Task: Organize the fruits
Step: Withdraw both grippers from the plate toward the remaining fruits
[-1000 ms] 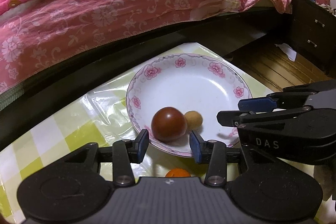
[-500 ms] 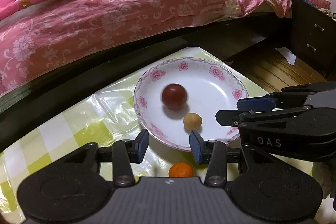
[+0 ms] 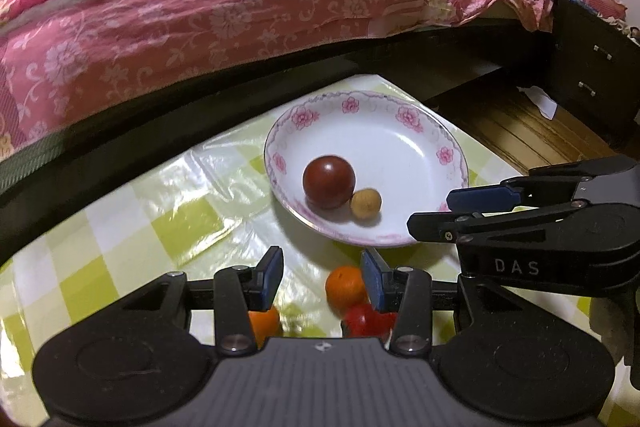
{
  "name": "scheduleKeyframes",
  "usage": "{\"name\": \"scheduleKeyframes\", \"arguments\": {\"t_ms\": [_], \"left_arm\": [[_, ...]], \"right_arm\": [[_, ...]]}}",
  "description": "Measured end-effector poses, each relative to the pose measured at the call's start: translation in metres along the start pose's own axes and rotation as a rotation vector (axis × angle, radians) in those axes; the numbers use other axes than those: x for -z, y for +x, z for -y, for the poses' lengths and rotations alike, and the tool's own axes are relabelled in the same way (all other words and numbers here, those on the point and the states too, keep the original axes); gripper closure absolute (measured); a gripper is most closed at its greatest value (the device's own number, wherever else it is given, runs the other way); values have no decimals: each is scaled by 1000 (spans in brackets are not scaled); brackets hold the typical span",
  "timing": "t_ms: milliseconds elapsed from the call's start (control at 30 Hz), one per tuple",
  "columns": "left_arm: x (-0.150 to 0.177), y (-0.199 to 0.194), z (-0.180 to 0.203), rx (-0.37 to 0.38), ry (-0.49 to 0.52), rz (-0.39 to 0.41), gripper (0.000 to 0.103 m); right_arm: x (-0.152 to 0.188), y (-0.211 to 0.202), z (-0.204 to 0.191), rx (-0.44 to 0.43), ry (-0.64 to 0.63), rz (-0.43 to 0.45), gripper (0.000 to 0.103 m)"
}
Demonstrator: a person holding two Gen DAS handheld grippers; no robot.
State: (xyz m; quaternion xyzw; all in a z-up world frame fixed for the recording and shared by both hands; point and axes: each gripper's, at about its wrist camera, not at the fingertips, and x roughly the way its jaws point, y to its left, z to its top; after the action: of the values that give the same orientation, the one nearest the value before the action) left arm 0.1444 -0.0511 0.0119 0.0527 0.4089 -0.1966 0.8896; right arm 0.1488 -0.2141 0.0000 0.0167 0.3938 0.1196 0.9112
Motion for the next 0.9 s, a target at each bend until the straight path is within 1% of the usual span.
{"name": "scheduleKeyframes", "arguments": {"t_ms": [400,633,900], "left_arm": [[34,-26,-11,13,-22,-46,53],[61,-50,-2,38,-12,-73,53],[80,-46,11,36,15,-122,53]], "right_arm": [[20,-11,-18,-47,-50,-42,66],[35,-19,-30,-66,-81,-70,66],[48,-27,-44,-92,-110,-91,65]]}}
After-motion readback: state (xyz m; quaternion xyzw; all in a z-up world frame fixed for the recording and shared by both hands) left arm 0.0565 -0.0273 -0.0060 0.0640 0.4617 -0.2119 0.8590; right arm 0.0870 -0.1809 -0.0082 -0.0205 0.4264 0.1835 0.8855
